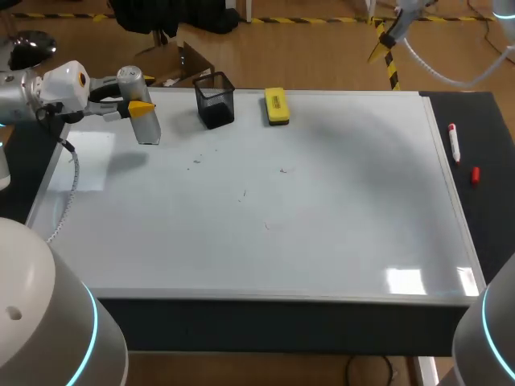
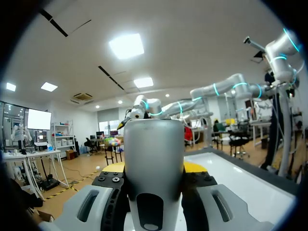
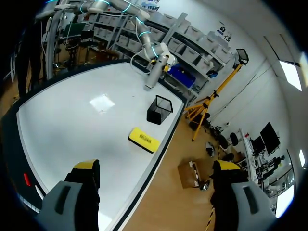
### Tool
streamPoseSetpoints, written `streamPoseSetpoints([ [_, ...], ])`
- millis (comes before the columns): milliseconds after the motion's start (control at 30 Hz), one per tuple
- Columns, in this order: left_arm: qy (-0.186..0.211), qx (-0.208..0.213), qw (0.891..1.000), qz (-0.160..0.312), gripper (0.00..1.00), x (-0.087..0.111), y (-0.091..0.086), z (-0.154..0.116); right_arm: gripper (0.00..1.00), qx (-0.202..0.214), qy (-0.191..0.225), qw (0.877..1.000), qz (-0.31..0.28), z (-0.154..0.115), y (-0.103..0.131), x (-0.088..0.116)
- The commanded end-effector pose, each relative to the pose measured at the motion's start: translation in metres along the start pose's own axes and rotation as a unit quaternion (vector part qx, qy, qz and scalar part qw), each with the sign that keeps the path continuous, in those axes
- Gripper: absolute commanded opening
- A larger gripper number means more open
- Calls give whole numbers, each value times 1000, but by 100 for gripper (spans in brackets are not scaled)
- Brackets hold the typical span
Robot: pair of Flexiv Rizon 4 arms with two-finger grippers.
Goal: Pick up the inspection probe, press it on each red-marked spot on the whiteboard one by one, put down the probe, pick up the eraser, and wipe off all the red marks.
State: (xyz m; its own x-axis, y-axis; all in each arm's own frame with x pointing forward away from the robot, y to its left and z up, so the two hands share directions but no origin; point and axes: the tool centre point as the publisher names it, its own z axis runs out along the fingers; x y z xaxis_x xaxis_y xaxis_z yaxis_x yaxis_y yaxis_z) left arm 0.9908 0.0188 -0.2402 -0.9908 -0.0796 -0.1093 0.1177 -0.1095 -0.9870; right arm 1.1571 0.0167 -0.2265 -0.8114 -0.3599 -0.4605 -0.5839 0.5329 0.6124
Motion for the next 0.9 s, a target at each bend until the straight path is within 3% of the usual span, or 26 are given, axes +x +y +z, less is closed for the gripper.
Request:
streamPoseSetpoints([
  [33,0,0,1000,1,0,0,-1,0,100,2,2,1000,-1,-1,0,-1],
  [267,-8,-3,1000,1,0,5,-6,-2,100,2,2,1000,-1,-1,0,-1],
  [900,50,-7,998,34,0,-25,-65,52,100,2,2,1000,-1,-1,0,-1],
])
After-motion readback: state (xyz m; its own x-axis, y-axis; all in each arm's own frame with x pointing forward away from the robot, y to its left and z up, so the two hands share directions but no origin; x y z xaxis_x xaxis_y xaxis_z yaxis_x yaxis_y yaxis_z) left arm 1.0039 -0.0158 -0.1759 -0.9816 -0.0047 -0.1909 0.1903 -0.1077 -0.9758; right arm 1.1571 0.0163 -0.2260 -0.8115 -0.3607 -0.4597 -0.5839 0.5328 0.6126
